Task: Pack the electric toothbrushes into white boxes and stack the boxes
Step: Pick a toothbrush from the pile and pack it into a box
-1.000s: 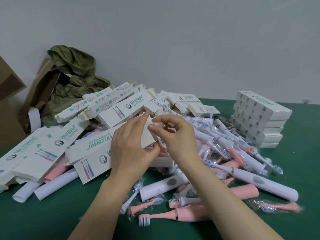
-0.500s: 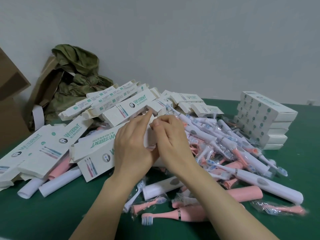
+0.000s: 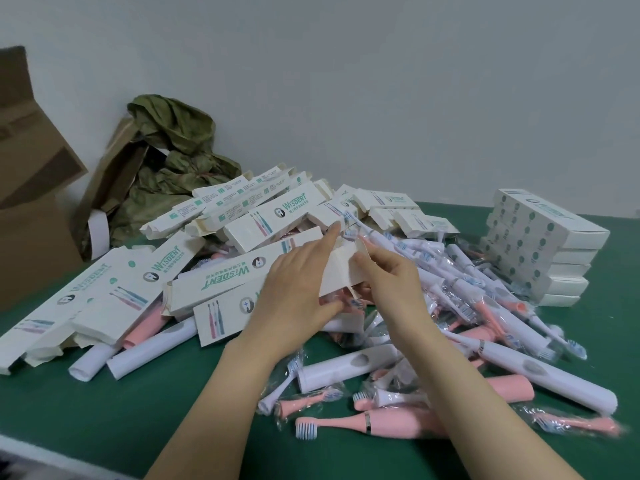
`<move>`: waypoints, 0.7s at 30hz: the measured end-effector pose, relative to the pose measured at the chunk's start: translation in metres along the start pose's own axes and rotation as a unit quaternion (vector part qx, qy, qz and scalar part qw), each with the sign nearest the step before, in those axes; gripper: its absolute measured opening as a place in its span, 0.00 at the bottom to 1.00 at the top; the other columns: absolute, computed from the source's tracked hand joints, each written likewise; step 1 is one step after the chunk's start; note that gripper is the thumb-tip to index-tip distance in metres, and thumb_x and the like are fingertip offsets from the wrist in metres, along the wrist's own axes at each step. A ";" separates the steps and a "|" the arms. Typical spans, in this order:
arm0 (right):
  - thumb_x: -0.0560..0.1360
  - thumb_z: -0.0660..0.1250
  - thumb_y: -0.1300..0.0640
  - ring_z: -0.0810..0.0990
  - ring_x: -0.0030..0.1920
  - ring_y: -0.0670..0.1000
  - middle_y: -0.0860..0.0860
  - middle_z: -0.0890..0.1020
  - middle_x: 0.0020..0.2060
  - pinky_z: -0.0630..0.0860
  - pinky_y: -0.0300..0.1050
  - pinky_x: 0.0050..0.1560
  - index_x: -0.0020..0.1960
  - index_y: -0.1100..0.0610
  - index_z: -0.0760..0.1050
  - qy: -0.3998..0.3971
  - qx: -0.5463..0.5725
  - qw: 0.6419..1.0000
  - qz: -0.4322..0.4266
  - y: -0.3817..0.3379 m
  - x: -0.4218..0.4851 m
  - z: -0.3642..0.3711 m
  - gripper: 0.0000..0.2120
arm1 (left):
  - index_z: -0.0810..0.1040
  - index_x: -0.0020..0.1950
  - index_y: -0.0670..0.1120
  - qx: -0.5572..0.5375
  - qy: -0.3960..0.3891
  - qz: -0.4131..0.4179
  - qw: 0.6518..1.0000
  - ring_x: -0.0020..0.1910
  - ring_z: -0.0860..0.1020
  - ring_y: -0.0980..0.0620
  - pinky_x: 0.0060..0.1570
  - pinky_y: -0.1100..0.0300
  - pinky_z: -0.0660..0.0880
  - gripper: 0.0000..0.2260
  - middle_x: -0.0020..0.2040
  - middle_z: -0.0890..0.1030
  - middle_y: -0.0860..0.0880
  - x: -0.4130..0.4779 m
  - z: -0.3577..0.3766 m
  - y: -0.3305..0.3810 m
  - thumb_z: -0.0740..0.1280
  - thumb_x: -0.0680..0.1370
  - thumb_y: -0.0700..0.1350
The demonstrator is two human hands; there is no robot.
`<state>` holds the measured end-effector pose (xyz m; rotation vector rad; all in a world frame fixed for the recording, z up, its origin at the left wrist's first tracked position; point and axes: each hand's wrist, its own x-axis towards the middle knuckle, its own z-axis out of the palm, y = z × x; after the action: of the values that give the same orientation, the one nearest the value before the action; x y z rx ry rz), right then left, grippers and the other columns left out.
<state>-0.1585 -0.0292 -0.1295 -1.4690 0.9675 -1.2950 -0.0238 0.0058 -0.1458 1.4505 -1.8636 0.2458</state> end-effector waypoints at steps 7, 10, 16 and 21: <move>0.78 0.64 0.59 0.76 0.34 0.52 0.51 0.79 0.30 0.76 0.51 0.40 0.37 0.55 0.82 -0.025 0.048 0.998 -0.041 -0.014 -0.007 0.002 0.13 | 0.75 0.58 0.47 -0.040 0.143 -0.041 0.988 0.50 0.71 0.56 0.48 0.56 0.69 0.21 0.52 0.78 0.53 0.006 0.000 0.015 0.65 0.67 0.53; 0.79 0.62 0.57 0.75 0.37 0.53 0.64 0.80 0.38 0.73 0.50 0.40 0.39 0.56 0.81 -0.043 0.075 0.996 -0.038 -0.014 -0.010 0.006 0.14 | 0.76 0.53 0.49 -0.057 0.165 -0.069 0.982 0.47 0.72 0.57 0.47 0.58 0.69 0.17 0.48 0.78 0.56 0.009 0.001 0.017 0.65 0.67 0.53; 0.80 0.61 0.62 0.80 0.38 0.35 0.41 0.83 0.40 0.75 0.32 0.29 0.48 0.44 0.81 -0.047 0.099 0.994 -0.024 -0.006 -0.012 0.013 0.16 | 0.76 0.49 0.48 -0.042 0.189 -0.088 0.977 0.47 0.75 0.52 0.46 0.58 0.68 0.15 0.46 0.78 0.55 0.012 0.005 0.025 0.59 0.69 0.55; 0.78 0.63 0.63 0.81 0.40 0.43 0.42 0.84 0.40 0.77 0.39 0.38 0.56 0.53 0.82 -0.019 0.098 0.995 -0.022 -0.001 -0.011 0.012 0.12 | 0.65 0.70 0.51 -0.035 0.086 -0.081 0.992 0.64 0.63 0.53 0.62 0.56 0.64 0.34 0.61 0.71 0.54 0.000 0.000 0.010 0.69 0.64 0.51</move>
<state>-0.1479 -0.0168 -0.1316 -1.3646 0.7638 -1.3486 -0.0330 0.0090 -0.1427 1.4755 -1.5934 0.2167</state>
